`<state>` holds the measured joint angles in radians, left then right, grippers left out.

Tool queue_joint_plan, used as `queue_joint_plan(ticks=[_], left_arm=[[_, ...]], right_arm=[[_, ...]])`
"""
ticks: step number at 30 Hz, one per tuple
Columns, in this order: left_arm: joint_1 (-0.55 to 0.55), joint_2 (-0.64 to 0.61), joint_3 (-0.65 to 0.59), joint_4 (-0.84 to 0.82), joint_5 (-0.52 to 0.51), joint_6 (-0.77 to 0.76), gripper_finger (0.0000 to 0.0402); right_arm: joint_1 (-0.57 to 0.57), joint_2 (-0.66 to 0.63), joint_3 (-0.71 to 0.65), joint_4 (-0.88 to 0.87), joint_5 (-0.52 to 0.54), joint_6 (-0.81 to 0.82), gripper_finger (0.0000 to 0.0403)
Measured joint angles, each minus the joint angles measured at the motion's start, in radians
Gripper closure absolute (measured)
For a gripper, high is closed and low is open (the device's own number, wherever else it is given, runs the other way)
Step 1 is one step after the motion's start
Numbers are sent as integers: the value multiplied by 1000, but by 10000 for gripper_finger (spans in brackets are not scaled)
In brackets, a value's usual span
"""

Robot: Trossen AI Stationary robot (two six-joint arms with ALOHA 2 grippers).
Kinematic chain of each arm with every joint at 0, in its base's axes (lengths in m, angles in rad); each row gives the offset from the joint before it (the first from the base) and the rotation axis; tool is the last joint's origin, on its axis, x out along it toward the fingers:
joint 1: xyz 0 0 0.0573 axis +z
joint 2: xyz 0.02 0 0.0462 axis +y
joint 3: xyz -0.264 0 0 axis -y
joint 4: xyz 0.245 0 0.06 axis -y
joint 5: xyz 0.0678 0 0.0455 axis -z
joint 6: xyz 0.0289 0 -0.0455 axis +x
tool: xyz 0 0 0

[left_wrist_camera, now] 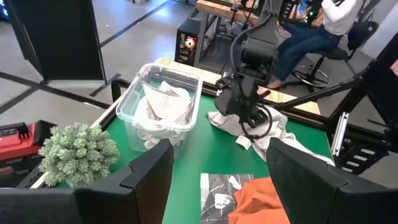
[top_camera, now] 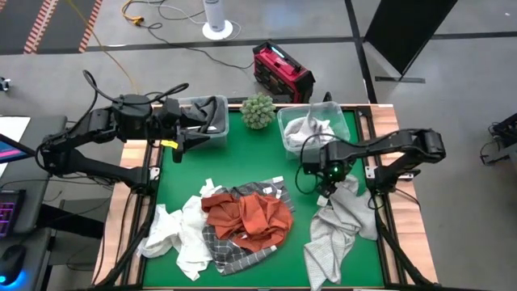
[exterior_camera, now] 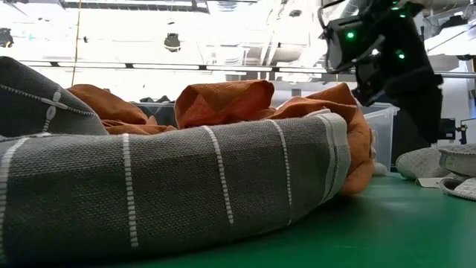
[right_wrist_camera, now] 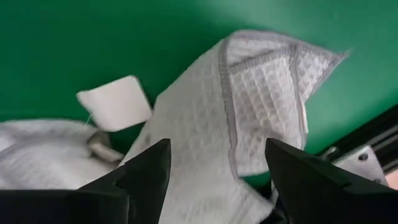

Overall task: Sort towels by color in basket
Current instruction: Put the gray towel into the right transparent bin

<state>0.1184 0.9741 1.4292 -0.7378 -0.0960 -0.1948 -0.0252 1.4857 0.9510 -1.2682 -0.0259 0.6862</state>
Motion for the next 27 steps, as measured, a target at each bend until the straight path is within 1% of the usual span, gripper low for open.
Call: queue_joint_plan(ticks=[3,5,7,9,12,17,18,19,23,27], left_arm=[[0,0,0,-12,0,0,155],[0,0,0,-14,0,0,155],[0,0,0,-14,1,2,155],[0,0,0,-13,1,16,155],[0,0,0,-13,-10,35,155],[0,0,0,-13,-22,51,155],[0,0,0,-13,-23,52,155],[0,0,0,-13,-24,52,155],[0,0,0,-13,-25,57,155],[0,0,0,-13,-25,54,155]], right_arm=[[35,0,-48,48,33,5,113],[53,4,-76,92,34,5,117],[76,8,-107,137,32,5,130],[98,8,-133,166,31,6,155],[122,8,-157,182,25,5,219],[131,8,-176,191,-34,13,358],[130,8,-175,198,-51,12,376],[130,8,-171,203,-67,12,383],[130,6,-122,207,-78,3,377],[130,5,-29,226,-78,-77,382]])
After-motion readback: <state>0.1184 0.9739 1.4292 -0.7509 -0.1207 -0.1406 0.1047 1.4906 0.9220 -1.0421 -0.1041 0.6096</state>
